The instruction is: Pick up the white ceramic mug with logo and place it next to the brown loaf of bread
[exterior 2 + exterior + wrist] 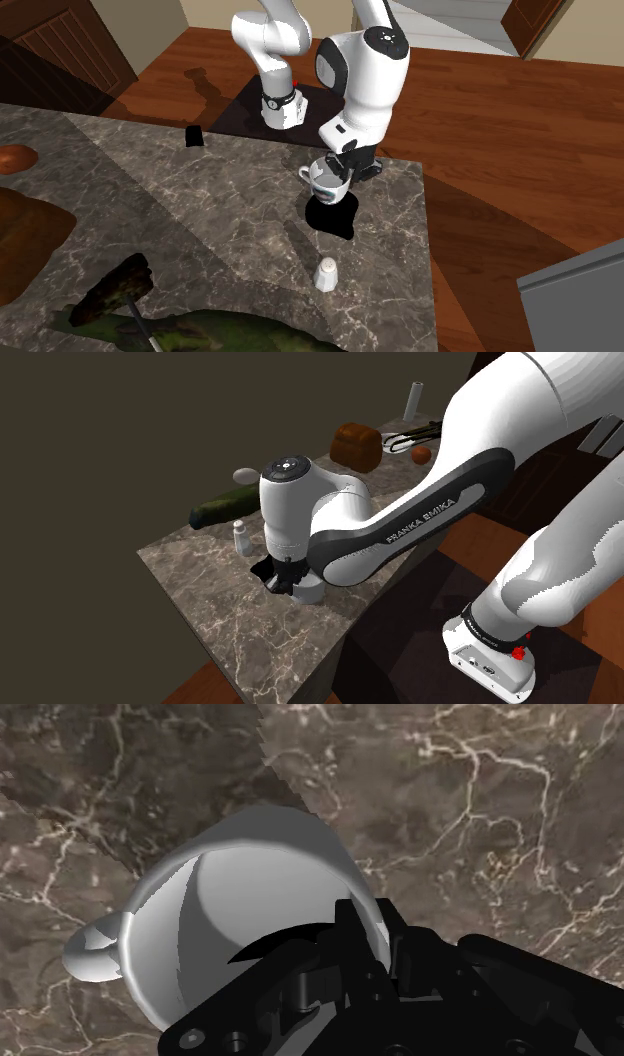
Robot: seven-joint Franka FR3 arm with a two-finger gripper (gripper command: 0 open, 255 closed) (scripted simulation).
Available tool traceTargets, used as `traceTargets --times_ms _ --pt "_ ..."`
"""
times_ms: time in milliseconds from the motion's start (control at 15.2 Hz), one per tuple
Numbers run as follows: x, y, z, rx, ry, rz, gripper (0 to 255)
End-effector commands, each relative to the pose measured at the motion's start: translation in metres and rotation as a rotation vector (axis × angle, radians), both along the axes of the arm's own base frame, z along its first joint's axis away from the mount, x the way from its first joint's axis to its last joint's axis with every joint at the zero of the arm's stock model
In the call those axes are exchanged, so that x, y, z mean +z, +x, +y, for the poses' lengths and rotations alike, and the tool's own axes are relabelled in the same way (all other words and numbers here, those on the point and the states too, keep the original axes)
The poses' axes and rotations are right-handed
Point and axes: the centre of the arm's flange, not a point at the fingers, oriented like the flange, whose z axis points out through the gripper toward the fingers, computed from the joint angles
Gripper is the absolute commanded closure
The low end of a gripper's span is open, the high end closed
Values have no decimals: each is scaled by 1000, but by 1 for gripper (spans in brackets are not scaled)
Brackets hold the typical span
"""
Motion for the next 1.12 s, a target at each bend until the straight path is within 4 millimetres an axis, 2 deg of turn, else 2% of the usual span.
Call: traceTargets --times_ms 0,1056 --pt "0 0 0 0 0 0 255" --pt "84 0 0 0 0 0 255"
